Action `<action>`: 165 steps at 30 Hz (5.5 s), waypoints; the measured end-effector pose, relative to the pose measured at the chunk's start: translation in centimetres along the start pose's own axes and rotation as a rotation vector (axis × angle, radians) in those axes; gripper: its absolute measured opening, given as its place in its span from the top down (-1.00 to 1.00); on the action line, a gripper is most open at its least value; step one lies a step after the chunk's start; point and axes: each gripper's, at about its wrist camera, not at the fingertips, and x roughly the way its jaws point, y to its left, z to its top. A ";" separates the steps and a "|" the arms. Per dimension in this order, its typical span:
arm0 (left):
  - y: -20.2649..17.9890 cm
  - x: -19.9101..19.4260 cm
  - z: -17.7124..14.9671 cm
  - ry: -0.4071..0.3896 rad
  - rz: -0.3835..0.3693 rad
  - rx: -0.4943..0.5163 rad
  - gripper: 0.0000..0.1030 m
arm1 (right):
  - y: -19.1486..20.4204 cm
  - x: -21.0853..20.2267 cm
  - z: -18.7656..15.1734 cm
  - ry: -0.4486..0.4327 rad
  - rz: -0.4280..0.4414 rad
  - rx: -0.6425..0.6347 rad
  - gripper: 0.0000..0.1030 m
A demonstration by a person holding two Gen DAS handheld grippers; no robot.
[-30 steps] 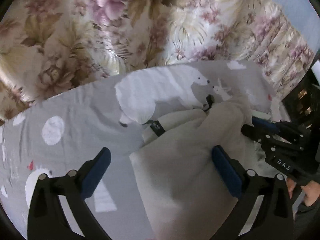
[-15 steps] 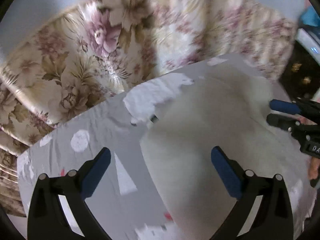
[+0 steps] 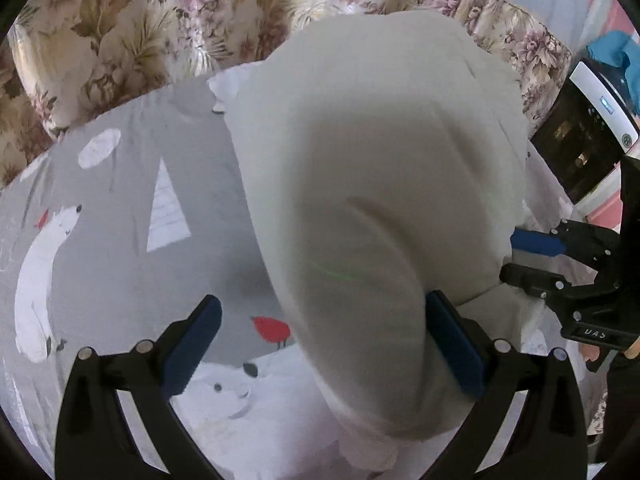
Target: Fold large clothes
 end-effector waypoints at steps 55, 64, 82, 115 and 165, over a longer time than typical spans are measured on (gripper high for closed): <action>1.6 -2.9 3.4 -0.076 0.095 0.007 -0.97 | -3.8 -1.4 7.0 -0.104 -0.115 0.142 -0.14; -1.0 -2.3 -2.3 -0.057 0.085 0.059 -0.97 | 3.0 -1.4 0.1 -0.053 -0.144 0.008 -0.22; 1.5 -5.4 2.9 -0.128 0.122 0.014 -0.97 | -6.2 -4.9 3.0 -0.198 0.064 0.379 -0.77; 3.5 3.1 4.5 -0.002 -0.241 -0.131 -0.97 | -6.7 3.5 5.6 -0.081 0.281 0.327 -0.35; 12.1 -19.8 -13.5 -0.194 0.149 -0.178 -0.78 | 16.7 -2.6 8.0 -0.243 0.176 0.073 -0.11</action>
